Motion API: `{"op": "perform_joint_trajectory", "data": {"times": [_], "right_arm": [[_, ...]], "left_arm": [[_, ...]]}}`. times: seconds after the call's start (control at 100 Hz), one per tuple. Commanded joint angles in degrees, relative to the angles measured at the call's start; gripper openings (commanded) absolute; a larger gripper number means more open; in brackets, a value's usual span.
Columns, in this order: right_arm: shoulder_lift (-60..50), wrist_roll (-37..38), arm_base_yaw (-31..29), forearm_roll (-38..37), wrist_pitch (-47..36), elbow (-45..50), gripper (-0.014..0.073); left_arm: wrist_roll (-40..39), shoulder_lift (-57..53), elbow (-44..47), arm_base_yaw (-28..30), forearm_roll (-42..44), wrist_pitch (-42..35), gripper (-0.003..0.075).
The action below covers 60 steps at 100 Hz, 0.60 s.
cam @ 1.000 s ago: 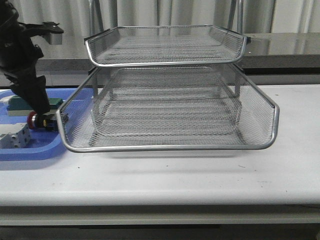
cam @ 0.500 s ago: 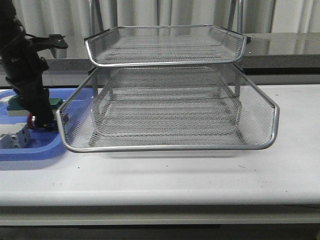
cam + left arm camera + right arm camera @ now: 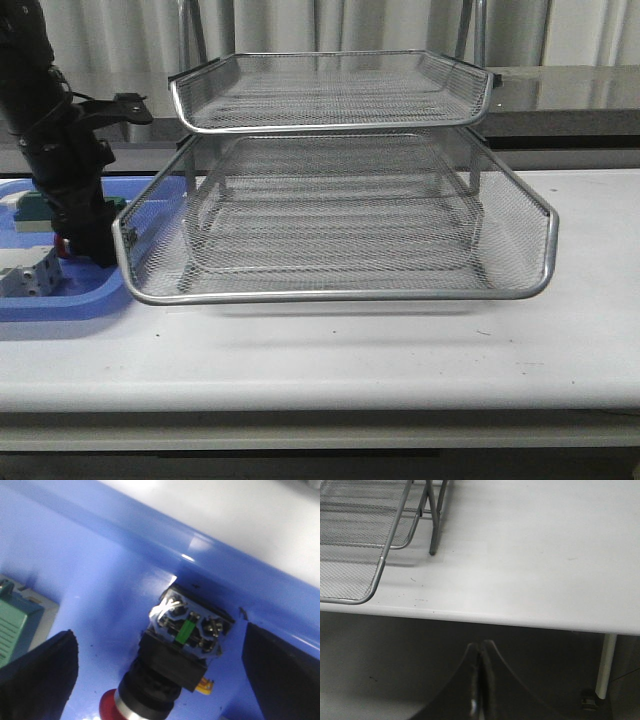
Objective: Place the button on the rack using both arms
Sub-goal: 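Lower the left gripper into the blue tray onto the red push button, then close the left gripper on the button and lift it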
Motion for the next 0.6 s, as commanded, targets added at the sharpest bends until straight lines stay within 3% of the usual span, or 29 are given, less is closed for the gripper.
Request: {"op": "perform_joint_trajectory", "data": {"times": [0.0,0.32,0.44,0.59], "right_arm": [[0.46,0.0,-0.29,-0.46,-3.31,-1.96,-0.007],[0.46,0.0,-0.29,-0.46,-3.31,-1.96,-0.007],[0.46,0.0,-0.29,-0.46,-3.31,-1.96,-0.007],[0.46,0.0,-0.29,-0.46,-3.31,-1.96,-0.007]], "left_arm": [[-0.06,-2.78,-1.61,-0.32,-1.03,-1.4,0.0638],[-0.06,-1.93,-1.61,-0.32,-1.03,-1.4,0.0616],[-0.06,-1.93,-1.61,-0.32,-1.03,-1.4,0.0503],[-0.06,-2.05,-1.71,-0.32,-1.03,-1.63,0.0293]]}}
